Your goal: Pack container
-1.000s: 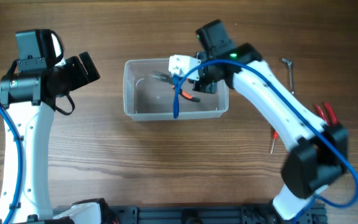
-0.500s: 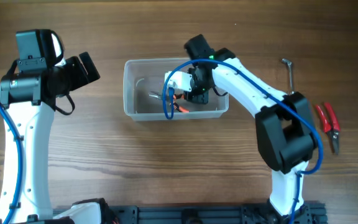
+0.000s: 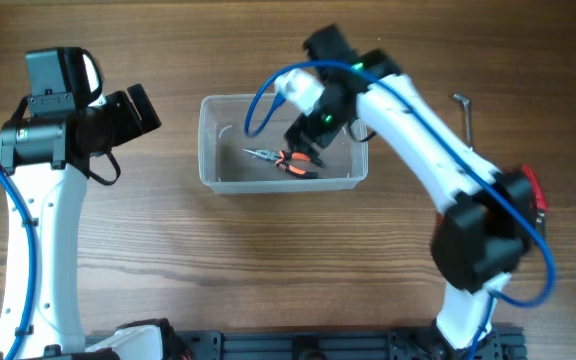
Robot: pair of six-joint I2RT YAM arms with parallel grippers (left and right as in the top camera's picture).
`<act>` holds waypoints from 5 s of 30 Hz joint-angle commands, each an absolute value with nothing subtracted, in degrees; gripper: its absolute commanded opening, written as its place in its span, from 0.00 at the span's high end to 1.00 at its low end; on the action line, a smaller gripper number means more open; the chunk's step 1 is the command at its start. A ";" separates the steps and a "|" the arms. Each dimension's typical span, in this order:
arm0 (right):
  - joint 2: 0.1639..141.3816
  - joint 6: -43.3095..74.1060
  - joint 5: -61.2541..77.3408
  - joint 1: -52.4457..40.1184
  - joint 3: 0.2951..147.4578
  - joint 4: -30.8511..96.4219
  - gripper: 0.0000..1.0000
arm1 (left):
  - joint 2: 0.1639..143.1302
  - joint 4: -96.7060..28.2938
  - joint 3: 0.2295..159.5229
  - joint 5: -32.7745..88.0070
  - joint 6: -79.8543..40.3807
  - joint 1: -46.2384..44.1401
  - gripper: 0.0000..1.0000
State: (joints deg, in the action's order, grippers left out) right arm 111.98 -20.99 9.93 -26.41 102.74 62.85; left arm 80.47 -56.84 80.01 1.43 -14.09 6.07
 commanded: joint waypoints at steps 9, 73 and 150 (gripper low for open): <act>82.00 16.71 -3.66 2.94 106.10 85.49 0.00 | 80.25 -56.86 80.36 2.11 -14.61 6.28 0.00; 106.04 4.51 3.11 9.78 56.69 45.47 0.60 | 80.25 -57.98 80.36 2.11 -14.63 6.28 0.00; 103.31 3.38 1.74 -11.81 114.19 64.38 0.00 | 80.25 -57.56 80.38 7.05 -19.97 26.68 0.00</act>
